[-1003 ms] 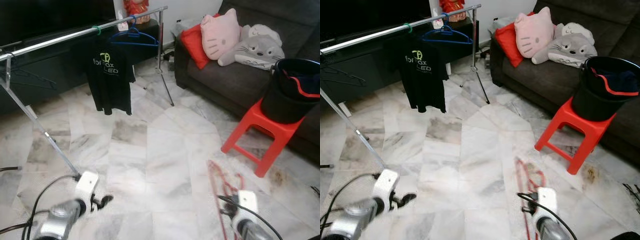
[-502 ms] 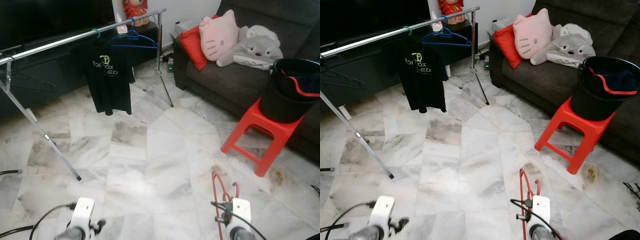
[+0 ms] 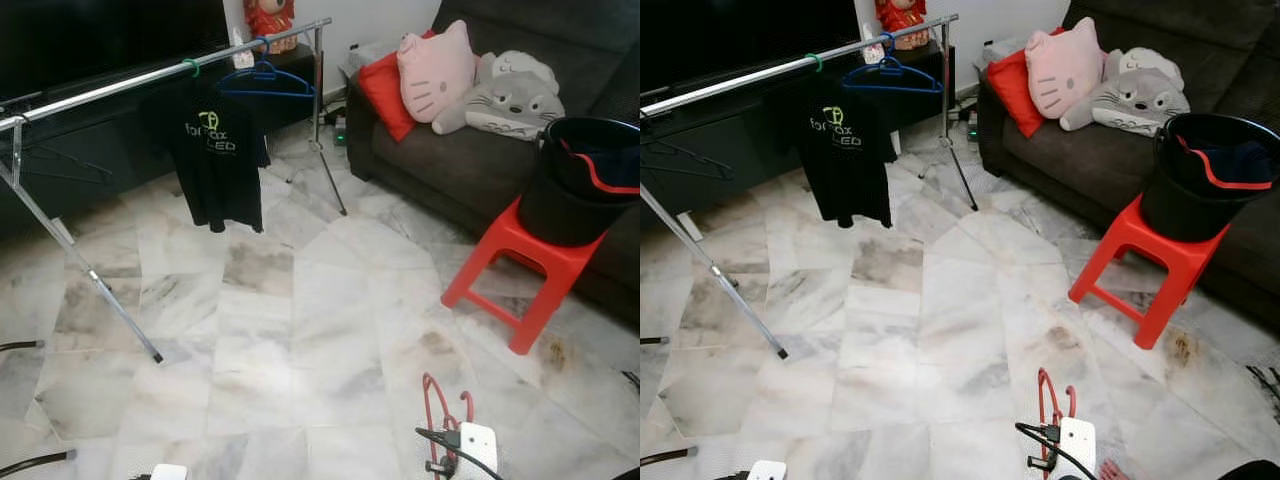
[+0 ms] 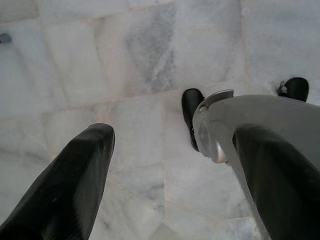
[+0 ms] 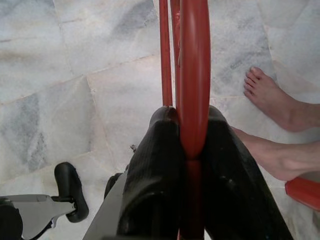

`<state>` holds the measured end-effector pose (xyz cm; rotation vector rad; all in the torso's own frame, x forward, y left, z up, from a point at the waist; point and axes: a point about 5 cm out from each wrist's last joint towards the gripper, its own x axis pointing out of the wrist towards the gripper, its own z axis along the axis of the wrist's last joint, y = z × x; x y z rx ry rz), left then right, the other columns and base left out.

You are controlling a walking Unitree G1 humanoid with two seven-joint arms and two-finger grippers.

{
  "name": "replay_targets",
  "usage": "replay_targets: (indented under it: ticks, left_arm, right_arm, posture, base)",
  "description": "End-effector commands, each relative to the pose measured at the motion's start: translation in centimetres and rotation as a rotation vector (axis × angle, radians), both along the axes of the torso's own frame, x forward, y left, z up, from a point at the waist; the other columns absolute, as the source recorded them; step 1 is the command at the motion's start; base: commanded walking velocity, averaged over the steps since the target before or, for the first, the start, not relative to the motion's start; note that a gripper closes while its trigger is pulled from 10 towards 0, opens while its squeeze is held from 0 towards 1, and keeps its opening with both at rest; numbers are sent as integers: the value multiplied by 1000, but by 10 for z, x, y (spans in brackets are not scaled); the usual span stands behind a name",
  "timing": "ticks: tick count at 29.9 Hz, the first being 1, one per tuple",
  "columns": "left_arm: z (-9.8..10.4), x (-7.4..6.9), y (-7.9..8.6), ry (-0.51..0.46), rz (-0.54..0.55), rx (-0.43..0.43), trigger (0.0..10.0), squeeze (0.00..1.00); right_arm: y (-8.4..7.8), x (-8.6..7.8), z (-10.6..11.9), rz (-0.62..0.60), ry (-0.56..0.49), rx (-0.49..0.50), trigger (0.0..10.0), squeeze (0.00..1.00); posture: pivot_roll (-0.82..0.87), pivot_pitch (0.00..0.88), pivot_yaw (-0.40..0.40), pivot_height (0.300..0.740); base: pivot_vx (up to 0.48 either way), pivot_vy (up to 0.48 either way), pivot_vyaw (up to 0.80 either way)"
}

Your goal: Hang hanger

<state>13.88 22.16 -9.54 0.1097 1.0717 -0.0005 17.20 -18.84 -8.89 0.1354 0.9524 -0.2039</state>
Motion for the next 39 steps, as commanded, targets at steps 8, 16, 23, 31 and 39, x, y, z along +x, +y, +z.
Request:
replay_targets:
  ticks: [8, 16, 23, 31, 39]
  left_arm:
    - [0, 4, -8, -8, -19, -21, 10000, 0]
    - [0, 5, -8, -6, -20, -25, 10000, 0]
    - [-1, 3, -10, 0, -20, -30, 10000, 0]
    - [-2, 2, -10, 7, -20, -37, 10000, 0]
    - [-2, 1, -12, 10, -18, -43, 10000, 0]
  right_arm:
    - [20, 9, 1, -2, 13, 30, 10000, 0]
    - [11, 5, 1, -10, 4, 18, 10000, 0]
    - [11, 5, 1, -20, 1, 22, 10000, 0]
    - [11, 5, 1, -18, 0, 21, 10000, 0]
    - [11, 5, 1, -10, -4, 23, 10000, 0]
  posture:
    - [14, 0, -4, 740]
    - [12, 0, 2, 740]
    - [10, 0, 1, 740]
    - [7, 0, 0, 740]
    - [7, 0, 0, 740]
  base:
    - [284, 0, 0]
    - [365, 0, 266]
    - [386, 0, 777]
    - [389, 0, 52]
    - [398, 0, 757]
